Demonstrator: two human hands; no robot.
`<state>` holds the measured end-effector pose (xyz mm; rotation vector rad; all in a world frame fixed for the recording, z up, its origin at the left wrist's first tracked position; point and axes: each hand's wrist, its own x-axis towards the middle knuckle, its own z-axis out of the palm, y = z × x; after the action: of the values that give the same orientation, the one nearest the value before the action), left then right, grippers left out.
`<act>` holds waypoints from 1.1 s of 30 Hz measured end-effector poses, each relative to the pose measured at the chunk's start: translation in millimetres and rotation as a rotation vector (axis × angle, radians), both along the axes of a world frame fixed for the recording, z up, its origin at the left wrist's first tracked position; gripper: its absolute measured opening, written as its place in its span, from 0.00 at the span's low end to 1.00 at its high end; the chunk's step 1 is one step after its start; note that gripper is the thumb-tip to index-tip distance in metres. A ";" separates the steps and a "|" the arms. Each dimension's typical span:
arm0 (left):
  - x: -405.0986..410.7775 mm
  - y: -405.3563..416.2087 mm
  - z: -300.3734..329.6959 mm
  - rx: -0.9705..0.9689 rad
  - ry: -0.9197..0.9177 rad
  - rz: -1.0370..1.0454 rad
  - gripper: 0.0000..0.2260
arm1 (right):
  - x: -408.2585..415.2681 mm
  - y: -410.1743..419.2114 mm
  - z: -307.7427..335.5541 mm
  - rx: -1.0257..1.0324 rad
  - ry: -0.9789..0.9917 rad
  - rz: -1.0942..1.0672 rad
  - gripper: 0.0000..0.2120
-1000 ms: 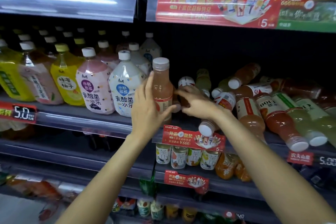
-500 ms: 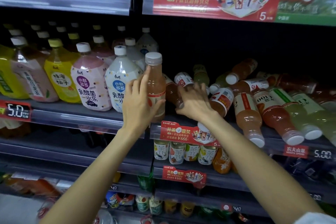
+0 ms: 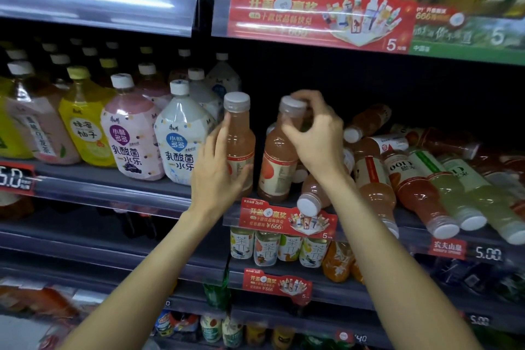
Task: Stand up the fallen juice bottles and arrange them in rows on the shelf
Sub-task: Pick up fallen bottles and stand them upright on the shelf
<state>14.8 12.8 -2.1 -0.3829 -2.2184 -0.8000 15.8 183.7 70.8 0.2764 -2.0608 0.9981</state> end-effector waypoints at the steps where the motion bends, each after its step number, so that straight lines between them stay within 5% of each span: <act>1: -0.4 -0.1 -0.1 0.018 -0.013 -0.018 0.44 | -7.0 -6.2 0.5 0.024 -0.016 0.025 0.15; 4: -0.5 -1.0 -0.1 0.051 -0.033 -0.061 0.44 | -18.5 -15.1 -3.8 -0.010 -0.097 0.128 0.17; 10: -0.9 -1.8 -3.1 0.107 -0.032 -0.092 0.43 | 5.8 1.7 -28.0 -0.024 -0.349 0.252 0.45; 13: 1.0 -1.2 -3.8 0.109 -0.045 -0.098 0.43 | 4.7 7.2 -34.6 0.031 -0.405 0.264 0.50; 17: 3.8 -3.7 -3.4 0.131 -0.090 -0.084 0.43 | -9.3 -6.7 -35.3 -0.008 -0.367 0.180 0.47; 24: 7.1 -9.5 -7.9 0.088 -0.122 -0.031 0.41 | -32.6 -11.2 -52.8 0.009 -0.393 0.092 0.27; 33: 8.8 -3.2 -16.6 0.169 -0.184 -0.056 0.37 | -36.7 -2.3 -39.1 0.080 -0.579 0.155 0.30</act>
<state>23.6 9.7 -18.7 -0.3002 -2.2955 -1.0822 -20.8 181.4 31.7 0.2046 -2.6377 1.1918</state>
